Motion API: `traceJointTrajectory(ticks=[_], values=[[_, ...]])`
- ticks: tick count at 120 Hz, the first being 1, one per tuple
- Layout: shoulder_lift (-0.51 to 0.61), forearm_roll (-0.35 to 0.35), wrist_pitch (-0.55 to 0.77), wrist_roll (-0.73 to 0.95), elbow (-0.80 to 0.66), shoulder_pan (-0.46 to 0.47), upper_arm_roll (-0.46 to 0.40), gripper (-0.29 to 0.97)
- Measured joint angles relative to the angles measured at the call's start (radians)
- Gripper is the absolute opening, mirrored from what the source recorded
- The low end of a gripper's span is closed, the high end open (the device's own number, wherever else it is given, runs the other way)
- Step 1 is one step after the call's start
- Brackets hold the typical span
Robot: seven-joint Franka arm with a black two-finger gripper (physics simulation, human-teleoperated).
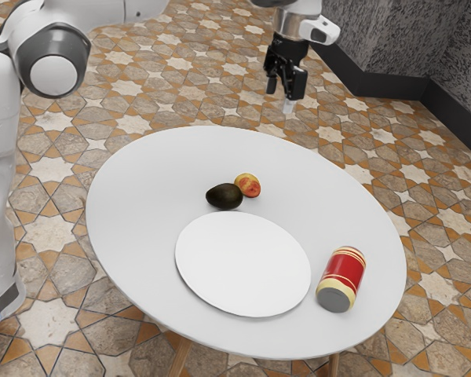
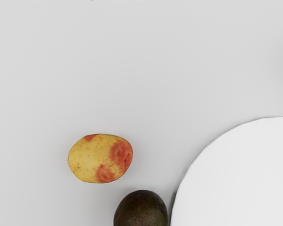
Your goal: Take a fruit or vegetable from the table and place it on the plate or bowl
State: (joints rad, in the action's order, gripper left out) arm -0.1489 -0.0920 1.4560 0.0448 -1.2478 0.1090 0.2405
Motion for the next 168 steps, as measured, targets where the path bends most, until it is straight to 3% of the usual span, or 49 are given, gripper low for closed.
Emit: traceJointTrajectory(ticks=[57, 66, 77, 90, 119, 151, 168], values=[[-0.002, 0.012, -0.013, 0.02, 0.036, 0.006, -0.011, 0.68], [0.002, 0.017, -0.025, 0.024, -0.04, 0.02, -0.012, 0.68], [0.111, 0.024, 0.049, 0.042, -0.317, 0.039, 0.004, 0.68], [0.146, 0.028, 0.141, 0.069, -0.486, 0.039, 0.041, 0.68], [0.103, 0.031, 0.281, 0.154, -0.553, -0.033, 0.047, 0.68], [0.09, 0.029, 0.339, 0.225, -0.62, 0.165, 0.064, 0.68], [0.058, 0.03, 0.363, 0.259, -0.624, 0.112, 0.092, 0.68]])
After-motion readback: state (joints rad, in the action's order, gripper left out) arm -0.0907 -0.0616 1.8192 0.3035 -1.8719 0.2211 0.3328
